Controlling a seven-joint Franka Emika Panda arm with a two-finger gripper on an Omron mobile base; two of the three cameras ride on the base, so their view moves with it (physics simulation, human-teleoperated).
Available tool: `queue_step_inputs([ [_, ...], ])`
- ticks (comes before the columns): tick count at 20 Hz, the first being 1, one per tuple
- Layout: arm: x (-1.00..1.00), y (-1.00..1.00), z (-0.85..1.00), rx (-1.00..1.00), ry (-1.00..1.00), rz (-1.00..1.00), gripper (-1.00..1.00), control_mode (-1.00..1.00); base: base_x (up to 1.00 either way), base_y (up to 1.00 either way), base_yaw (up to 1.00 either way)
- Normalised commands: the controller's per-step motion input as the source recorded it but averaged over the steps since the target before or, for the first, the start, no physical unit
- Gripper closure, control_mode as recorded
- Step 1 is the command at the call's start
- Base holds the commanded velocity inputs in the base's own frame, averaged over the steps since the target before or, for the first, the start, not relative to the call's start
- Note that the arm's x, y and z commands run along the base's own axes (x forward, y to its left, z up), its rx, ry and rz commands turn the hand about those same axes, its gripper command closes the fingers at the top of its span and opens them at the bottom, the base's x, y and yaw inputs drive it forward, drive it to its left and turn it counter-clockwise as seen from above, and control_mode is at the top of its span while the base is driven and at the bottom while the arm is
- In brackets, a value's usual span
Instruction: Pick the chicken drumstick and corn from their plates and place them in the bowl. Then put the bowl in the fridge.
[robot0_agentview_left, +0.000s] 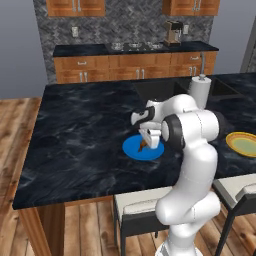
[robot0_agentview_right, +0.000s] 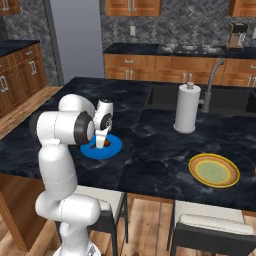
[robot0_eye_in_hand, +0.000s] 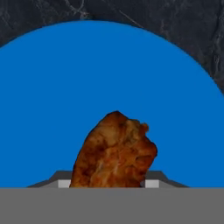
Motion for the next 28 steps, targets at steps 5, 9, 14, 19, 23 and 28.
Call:
queue_step_inputs([
  [5,-0.39,-0.06,0.79,0.09,0.07,0.00,1.00,-1.00,0.00,0.00,0.00],
  [9,-0.63,-0.12,0.52,0.01,0.00,0.00,1.00,-1.00,0.00,0.00,0.00],
  [14,-0.71,-0.09,0.34,-0.01,-0.09,0.00,1.00,-1.00,0.00,0.00,0.00],
  [19,-0.56,-0.04,0.28,-0.02,-0.09,0.00,1.00,-1.00,0.00,0.00,0.00],
  [23,-0.49,-0.05,0.27,-0.01,-0.06,0.01,1.00,-1.00,0.00,0.00,0.00],
  [28,-0.18,-0.03,0.08,-0.05,0.00,0.02,1.00,-1.00,0.00,0.00,0.00],
])
